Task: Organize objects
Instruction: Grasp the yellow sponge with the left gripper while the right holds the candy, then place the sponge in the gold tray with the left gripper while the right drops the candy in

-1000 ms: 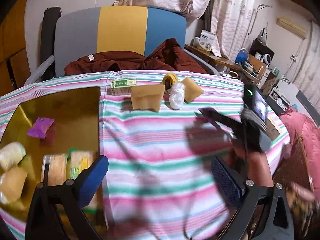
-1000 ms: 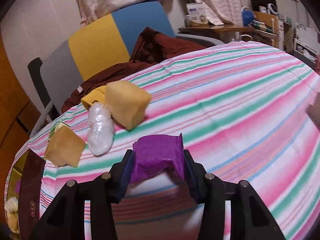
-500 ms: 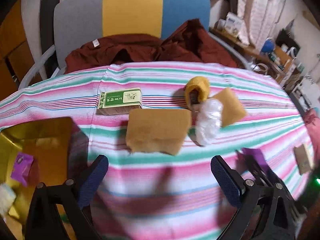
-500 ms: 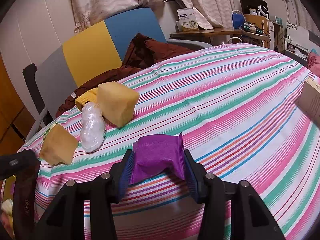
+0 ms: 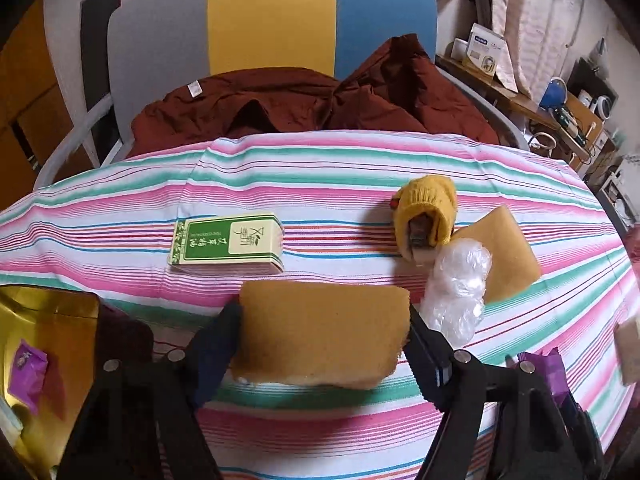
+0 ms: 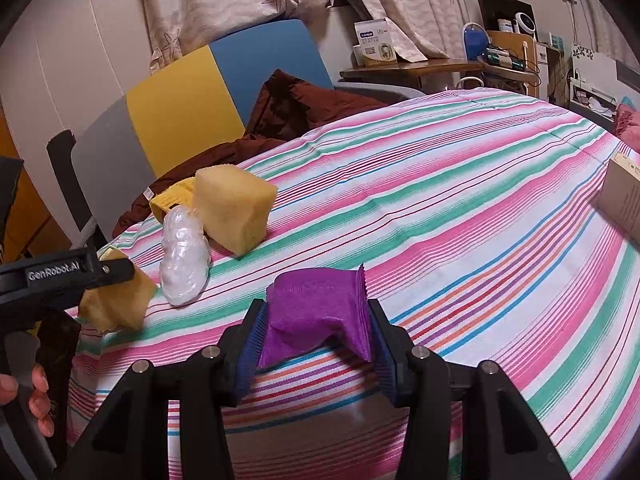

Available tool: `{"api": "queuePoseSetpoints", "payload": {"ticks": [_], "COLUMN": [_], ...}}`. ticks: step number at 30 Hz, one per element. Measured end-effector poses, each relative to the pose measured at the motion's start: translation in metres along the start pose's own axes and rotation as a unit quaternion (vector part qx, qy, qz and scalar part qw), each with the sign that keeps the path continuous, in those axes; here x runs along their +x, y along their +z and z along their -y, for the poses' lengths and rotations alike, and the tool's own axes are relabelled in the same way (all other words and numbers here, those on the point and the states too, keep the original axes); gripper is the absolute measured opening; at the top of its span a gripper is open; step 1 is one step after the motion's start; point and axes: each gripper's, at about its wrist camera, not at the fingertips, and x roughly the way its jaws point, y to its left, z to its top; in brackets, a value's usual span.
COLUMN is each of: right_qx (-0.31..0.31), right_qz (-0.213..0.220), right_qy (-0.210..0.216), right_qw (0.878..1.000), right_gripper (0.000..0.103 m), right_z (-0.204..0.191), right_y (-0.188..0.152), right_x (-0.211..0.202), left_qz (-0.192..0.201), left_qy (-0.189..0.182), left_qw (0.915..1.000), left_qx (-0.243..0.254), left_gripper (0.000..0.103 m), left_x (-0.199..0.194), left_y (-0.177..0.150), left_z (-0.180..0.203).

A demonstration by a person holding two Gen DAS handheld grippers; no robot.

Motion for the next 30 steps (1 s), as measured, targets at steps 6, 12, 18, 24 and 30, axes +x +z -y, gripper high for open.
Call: {"api": "queuePoseSetpoints", "payload": {"ticks": [6,12,18,24,30], "right_qx": [0.001,0.001,0.0,0.0,-0.006], "right_qz": [0.001,0.001,0.003,0.006,0.013], "right_qy": [0.001,0.001,-0.004,-0.016,-0.032], "right_qw": [1.0,1.0,1.0,1.0,0.999], "right_gripper": [0.05,0.05,0.05,0.049,0.048], "right_z": [-0.001,-0.001,-0.001,-0.001,-0.003], "right_y": [0.0,0.0,0.0,0.0,0.0], "right_x": [0.0,0.001,0.0,-0.001,-0.005], "left_qz": [0.01,0.013,0.002,0.007,0.045], "left_qy": [0.006,0.019,0.028,-0.002,-0.042], "left_qw": [0.9994,0.999,0.9981,0.9997,0.998], "left_qx": [0.032,0.037,0.054,0.023,0.011], "left_gripper": [0.075,0.074,0.071,0.066,0.066], "left_x": [-0.008,-0.024,-0.032,-0.046,-0.085], "left_y": [-0.012,-0.031,-0.053,-0.059,-0.063], "left_z": [0.005,0.007,0.007,-0.004,-0.007]}}
